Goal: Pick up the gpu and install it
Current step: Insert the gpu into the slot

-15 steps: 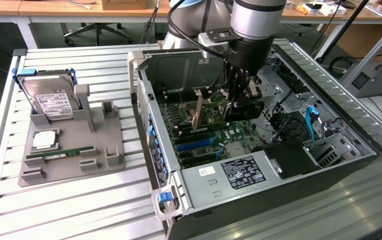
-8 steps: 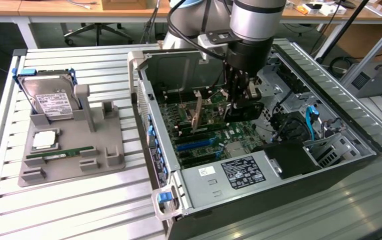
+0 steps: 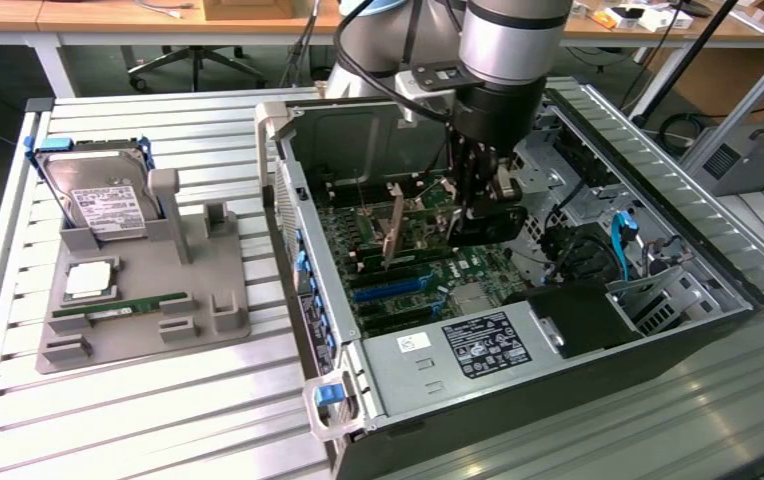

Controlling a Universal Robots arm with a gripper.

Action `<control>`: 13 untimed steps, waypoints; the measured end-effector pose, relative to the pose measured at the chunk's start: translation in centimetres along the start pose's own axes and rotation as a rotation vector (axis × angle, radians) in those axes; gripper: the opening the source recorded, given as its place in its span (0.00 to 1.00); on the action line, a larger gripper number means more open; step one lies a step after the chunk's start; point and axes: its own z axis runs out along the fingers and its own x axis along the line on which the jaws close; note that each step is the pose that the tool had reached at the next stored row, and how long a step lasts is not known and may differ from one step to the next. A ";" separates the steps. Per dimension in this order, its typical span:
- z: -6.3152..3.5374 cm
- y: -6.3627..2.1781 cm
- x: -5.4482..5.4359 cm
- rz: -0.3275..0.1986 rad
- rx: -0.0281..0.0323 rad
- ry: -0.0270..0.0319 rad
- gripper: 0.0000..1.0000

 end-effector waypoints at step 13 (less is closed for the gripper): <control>0.35 0.05 0.5 0.000 0.0000 0.0002 0.27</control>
